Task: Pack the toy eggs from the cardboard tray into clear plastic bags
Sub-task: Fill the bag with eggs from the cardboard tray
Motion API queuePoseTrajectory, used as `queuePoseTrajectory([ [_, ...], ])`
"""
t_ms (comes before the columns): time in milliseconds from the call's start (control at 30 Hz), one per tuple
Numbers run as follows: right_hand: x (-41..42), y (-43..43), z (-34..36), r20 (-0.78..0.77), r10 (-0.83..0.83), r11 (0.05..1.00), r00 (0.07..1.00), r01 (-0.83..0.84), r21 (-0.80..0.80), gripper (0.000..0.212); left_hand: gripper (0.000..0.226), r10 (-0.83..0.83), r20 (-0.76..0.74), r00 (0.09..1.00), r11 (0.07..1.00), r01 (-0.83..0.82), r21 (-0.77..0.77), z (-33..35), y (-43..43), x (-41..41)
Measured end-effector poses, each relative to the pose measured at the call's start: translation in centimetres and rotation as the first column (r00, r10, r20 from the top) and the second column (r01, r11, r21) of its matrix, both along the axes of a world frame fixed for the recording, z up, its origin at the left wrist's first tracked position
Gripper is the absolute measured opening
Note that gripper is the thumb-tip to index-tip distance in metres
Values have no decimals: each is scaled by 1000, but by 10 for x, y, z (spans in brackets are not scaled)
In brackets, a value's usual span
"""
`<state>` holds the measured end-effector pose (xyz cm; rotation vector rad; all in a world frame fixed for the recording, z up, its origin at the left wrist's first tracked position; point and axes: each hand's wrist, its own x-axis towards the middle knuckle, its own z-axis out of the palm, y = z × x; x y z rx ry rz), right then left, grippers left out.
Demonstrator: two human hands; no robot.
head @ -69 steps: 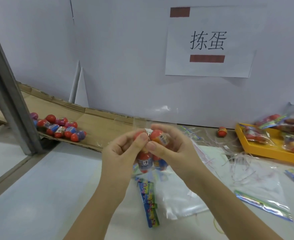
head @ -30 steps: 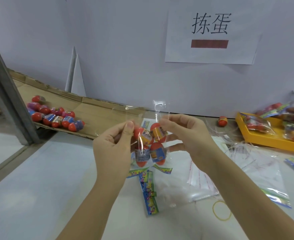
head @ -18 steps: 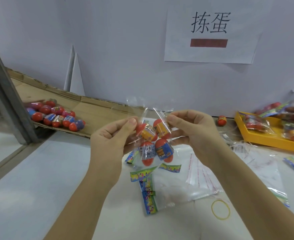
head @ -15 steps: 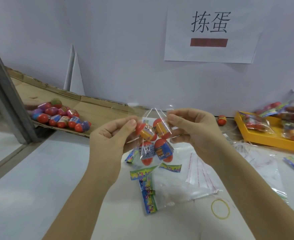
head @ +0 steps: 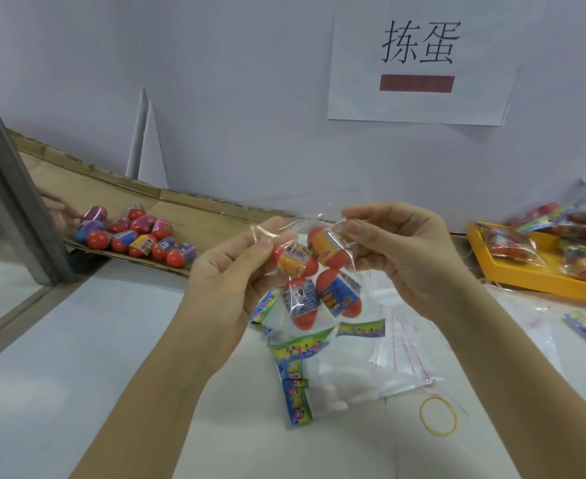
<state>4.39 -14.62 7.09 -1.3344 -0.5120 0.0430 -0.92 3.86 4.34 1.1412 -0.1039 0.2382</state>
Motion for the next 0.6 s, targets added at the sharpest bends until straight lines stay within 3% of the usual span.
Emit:
queuePoseTrajectory([
  [233,0,-10,5,78,99,991,992,-91,-102,15,29,81,123,989,995,-87,49,-1,-2,-2],
  [467,-1,-16,11,145,121,989,982,-106,-106,15,31,-72,184,980,997,68,24,4,1,-8],
  [600,-3,-15,11,161,126,986,979,-105,-133,10,29,-80,211,974,997,76,28,1,2,-7],
])
